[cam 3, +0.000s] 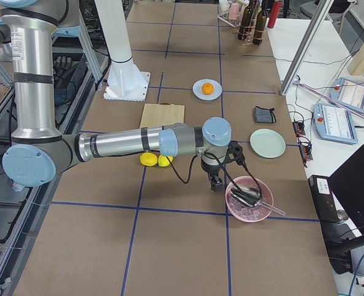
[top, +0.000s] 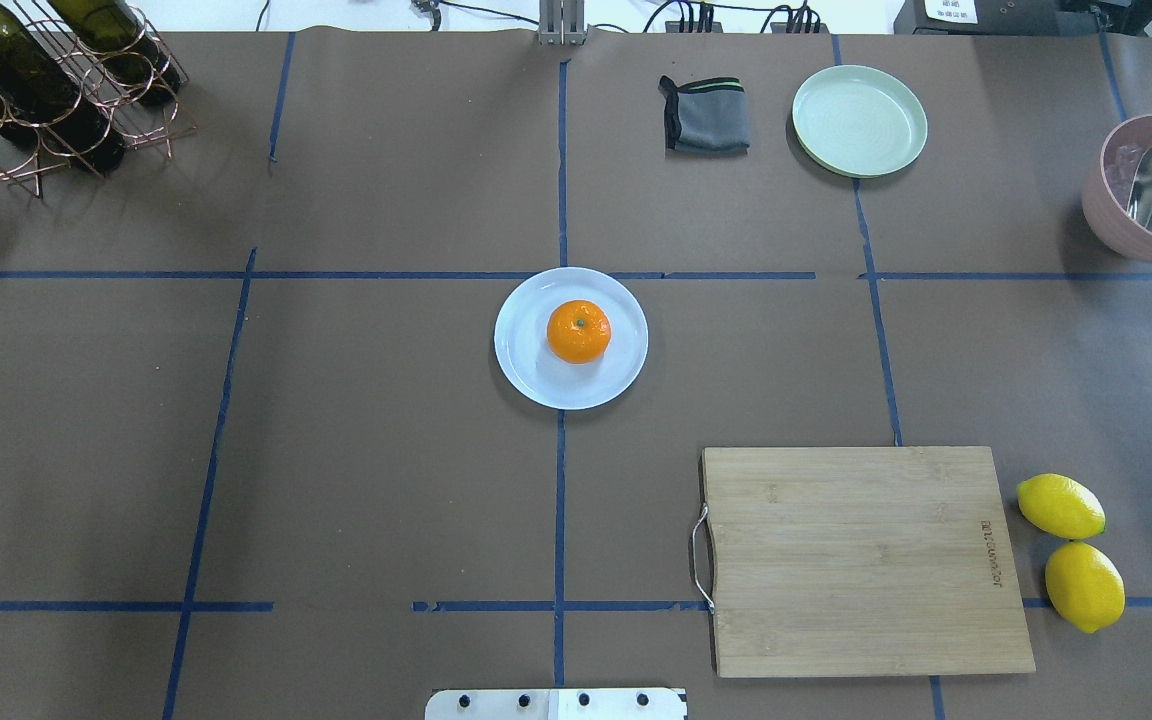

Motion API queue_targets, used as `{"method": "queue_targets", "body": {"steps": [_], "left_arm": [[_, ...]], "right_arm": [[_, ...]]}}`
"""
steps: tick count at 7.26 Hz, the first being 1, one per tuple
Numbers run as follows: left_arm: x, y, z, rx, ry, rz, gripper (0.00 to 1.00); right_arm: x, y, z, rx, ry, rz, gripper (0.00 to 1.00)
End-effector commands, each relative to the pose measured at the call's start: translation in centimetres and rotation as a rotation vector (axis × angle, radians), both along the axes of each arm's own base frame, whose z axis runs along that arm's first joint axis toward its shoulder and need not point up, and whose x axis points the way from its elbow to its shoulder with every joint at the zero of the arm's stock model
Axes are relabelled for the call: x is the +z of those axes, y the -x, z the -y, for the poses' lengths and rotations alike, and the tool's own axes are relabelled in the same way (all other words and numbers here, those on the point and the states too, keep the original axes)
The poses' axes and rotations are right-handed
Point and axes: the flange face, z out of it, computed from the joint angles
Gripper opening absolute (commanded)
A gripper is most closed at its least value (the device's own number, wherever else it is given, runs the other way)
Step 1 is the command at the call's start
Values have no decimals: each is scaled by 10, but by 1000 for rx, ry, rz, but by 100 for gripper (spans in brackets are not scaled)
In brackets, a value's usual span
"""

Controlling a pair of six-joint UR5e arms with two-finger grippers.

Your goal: Pick orange to plate

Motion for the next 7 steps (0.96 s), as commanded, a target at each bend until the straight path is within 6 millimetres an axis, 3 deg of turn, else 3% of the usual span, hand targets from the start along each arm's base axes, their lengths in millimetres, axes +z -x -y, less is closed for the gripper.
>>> {"method": "queue_targets", "body": {"steps": [1, 6, 7], "left_arm": [[11, 29, 10, 17, 216, 27, 100], [35, 32, -14, 65, 260, -25, 100], [28, 31, -11, 65, 249, -29, 100]], "right_arm": [[5, -2, -4, -11, 40, -1, 100], [10, 0, -7, -3, 65, 6, 100], [11, 0, -7, -3, 66, 8, 100]]}}
